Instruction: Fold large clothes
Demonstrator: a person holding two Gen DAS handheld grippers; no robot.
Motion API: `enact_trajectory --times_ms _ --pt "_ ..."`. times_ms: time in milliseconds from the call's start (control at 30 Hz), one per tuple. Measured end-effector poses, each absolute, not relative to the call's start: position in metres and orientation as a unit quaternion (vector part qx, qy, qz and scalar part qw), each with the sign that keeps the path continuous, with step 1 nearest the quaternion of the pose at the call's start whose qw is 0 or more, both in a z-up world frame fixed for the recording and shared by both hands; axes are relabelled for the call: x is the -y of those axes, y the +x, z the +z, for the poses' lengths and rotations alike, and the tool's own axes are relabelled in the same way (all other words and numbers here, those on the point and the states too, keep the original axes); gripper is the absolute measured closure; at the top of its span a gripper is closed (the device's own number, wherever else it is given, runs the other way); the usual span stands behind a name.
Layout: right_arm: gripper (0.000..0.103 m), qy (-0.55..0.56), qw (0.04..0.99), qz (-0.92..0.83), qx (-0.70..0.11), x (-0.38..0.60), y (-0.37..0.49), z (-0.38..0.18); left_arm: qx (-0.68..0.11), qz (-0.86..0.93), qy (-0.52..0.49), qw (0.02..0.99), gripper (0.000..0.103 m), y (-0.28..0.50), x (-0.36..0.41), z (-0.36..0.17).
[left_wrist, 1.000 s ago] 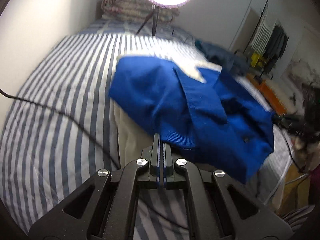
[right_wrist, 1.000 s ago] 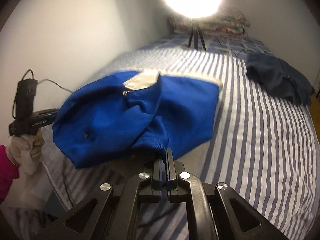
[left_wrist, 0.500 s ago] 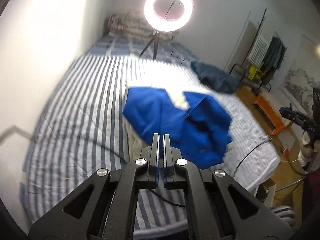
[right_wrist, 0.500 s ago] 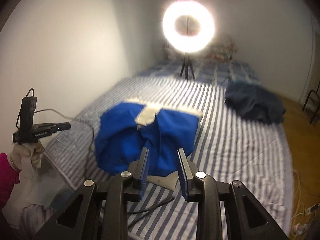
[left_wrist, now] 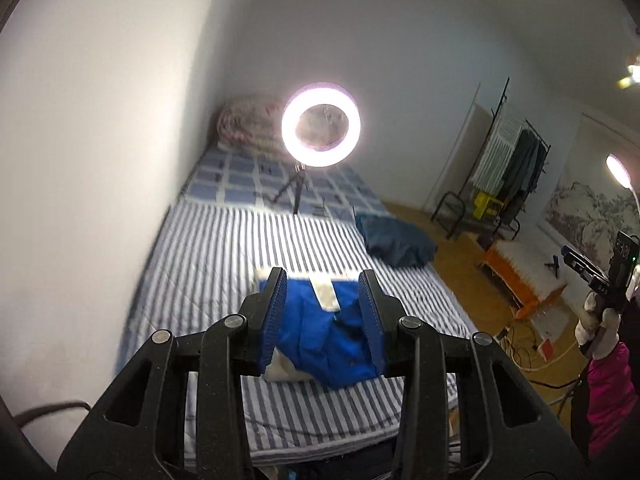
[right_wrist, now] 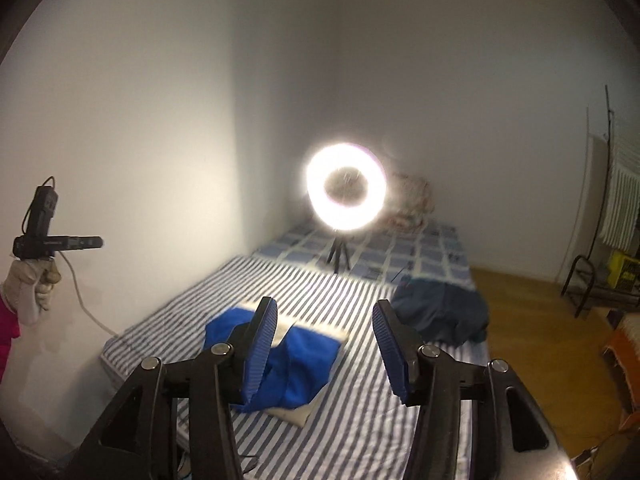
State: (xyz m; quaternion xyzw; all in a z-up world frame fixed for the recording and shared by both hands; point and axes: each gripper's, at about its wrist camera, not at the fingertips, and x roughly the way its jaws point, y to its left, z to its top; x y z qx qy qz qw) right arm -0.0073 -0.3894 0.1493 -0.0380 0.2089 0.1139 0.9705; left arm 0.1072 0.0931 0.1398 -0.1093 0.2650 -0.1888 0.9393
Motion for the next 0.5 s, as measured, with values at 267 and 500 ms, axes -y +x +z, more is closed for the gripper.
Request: enact_trajectory --times_ms 267,500 --pt "0.044 -0.038 0.983 0.087 -0.158 0.417 -0.009 0.208 -0.246 -0.162 -0.107 0.949 0.055 0.112 -0.122 0.178" --pt "0.043 0.005 0.968 0.102 -0.227 0.421 0.033 0.134 -0.336 -0.189 -0.184 0.904 0.053 0.164 -0.11 0.06"
